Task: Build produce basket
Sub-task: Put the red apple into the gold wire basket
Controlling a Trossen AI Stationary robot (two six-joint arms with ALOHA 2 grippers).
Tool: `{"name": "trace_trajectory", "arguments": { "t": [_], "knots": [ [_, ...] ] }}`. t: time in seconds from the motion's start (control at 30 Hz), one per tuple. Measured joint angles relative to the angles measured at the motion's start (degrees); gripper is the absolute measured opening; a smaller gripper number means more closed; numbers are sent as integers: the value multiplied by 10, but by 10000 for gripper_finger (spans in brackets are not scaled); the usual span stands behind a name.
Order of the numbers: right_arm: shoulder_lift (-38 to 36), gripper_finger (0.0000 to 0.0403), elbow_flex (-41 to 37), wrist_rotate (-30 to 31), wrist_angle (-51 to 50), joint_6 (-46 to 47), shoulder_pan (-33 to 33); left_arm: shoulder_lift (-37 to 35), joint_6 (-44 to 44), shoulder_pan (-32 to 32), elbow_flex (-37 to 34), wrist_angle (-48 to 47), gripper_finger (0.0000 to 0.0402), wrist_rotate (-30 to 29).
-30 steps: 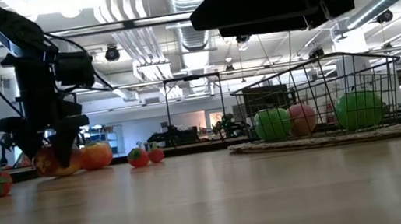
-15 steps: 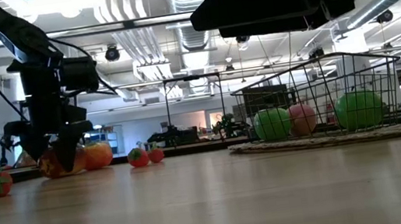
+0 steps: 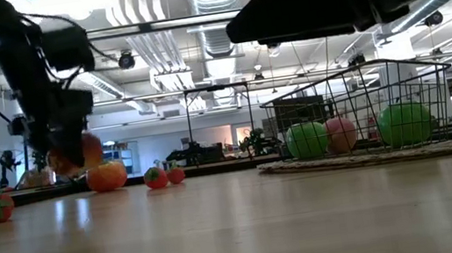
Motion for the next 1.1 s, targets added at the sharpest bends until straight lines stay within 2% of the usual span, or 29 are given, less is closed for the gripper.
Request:
{"name": "trace_trajectory", "arguments": {
  "t": [0.17, 0.37, 0.47, 0.57, 0.67, 0.77, 0.93, 1.1],
  "knots": [
    [-14, 326, 0, 40, -16, -2, 22, -42, 4, -90, -12, 102, 291, 3],
    [-51, 326, 0, 105, -58, 25, 57, -38, 82, -198, -52, 361, 292, 7],
    [-81, 326, 0, 104, -127, 98, 68, -11, 137, -241, -82, 513, 292, 8],
    [-112, 326, 0, 90, -237, 204, 69, 31, 181, -268, -105, 651, 292, 8],
    [-132, 326, -2, 73, -346, 315, 65, 83, 222, -286, -112, 753, 292, 10],
    [-136, 326, -9, 69, -399, 381, 50, 142, 256, -300, -108, 824, 292, 21],
    [-127, 327, -4, 47, -396, 340, 2, 232, 283, -315, -89, 895, 292, 28],
    [-155, 327, 19, 39, -373, 217, -32, 291, 292, -329, -61, 914, 292, 36]
  ]
}}
